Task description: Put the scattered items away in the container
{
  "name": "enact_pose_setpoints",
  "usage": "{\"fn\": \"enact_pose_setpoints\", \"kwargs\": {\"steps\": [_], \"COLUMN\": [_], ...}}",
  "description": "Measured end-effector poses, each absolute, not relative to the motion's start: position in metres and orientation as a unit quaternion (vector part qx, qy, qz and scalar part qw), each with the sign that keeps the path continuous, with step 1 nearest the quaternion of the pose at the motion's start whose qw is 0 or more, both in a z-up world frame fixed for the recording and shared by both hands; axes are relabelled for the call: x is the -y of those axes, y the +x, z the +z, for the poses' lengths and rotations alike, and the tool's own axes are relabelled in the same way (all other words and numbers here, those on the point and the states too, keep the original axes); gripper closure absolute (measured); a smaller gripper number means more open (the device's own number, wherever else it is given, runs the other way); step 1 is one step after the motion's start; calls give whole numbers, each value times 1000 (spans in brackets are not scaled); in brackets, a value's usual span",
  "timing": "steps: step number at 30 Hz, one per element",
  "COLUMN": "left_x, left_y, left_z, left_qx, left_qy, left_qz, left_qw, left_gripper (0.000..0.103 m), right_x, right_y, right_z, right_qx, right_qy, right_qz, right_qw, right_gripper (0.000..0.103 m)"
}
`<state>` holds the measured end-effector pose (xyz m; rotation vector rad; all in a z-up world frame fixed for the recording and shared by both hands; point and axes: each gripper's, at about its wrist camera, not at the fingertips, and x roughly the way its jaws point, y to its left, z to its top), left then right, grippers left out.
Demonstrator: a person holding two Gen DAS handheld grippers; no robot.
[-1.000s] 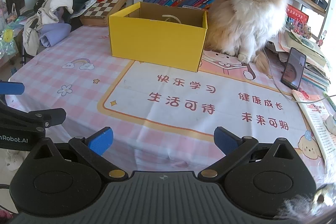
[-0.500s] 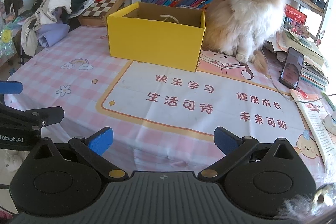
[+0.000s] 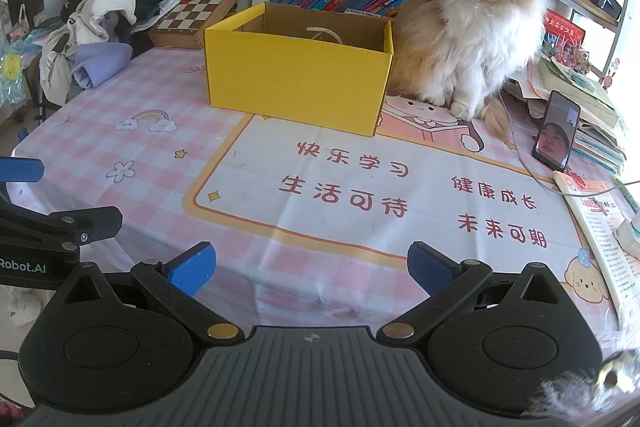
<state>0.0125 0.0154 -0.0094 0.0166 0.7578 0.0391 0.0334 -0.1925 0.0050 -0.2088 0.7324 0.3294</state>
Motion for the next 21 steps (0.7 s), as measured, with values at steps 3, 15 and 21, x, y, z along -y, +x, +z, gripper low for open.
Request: {"fn": "enact_pose_setpoints", "kwargs": {"steps": [3, 15, 21], "left_x": [-15, -17, -18], "left_y": [13, 15, 19], "left_z": [-10, -14, -16], "left_qx": [-370, -377, -381], "left_qy": [10, 3, -1], "left_qz": [20, 18, 15], "left_qw": [929, 926, 925], "left_gripper": [0, 0, 0], "right_x": [192, 190, 189], "right_y": [34, 38, 42], "right_z": [5, 3, 0], "right_qx": [-357, -365, -371], "right_qy": [-102, -104, -102], "right_qz": [159, 158, 158], "right_qw": [915, 912, 910], "right_gripper": [0, 0, 0]}}
